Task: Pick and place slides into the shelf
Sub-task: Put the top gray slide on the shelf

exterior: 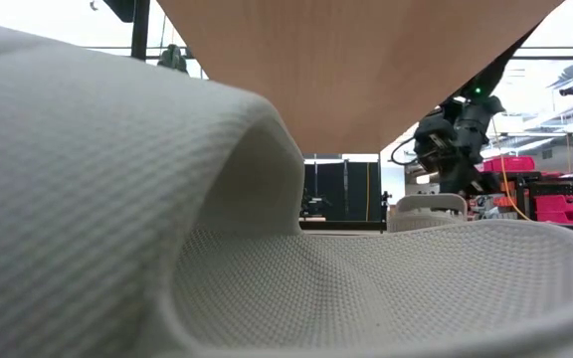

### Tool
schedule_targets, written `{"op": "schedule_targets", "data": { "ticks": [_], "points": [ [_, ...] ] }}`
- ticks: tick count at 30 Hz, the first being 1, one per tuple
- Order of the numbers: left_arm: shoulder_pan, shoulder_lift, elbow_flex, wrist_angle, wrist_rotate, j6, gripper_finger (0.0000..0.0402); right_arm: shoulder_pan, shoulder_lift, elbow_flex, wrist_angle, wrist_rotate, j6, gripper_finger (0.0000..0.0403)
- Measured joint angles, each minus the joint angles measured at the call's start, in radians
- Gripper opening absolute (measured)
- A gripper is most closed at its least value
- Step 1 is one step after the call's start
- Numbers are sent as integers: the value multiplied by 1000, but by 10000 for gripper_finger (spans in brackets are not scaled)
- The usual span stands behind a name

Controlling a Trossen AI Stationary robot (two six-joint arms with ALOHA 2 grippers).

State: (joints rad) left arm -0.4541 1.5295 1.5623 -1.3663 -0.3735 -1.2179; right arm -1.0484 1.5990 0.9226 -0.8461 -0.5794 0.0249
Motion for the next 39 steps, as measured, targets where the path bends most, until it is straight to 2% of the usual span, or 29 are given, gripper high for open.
{"op": "schedule_targets", "data": {
  "ticks": [5,9,15,19,27,31,35,39],
  "points": [
    [0,0,0,0,-1,0,44,14,0,0,6,21,-3,6],
    [0,0,0,0,-1,-1,45,11,-8,0,28,68,-4,22],
    [0,0,0,1,-1,-1,39,-1,-68,0,60,54,-34,47],
    [0,0,0,1,-1,-1,41,0,-68,0,43,54,-68,83],
    [0,0,0,3,0,-2,40,6,-24,1,39,11,-54,191],
    [0,0,0,8,0,-6,40,11,13,1,32,-5,-55,233],
    [0,0,0,9,0,-9,43,35,43,1,32,-71,-62,251],
    [0,0,0,9,0,-9,39,82,78,2,32,-95,-71,249]
  ]
}}
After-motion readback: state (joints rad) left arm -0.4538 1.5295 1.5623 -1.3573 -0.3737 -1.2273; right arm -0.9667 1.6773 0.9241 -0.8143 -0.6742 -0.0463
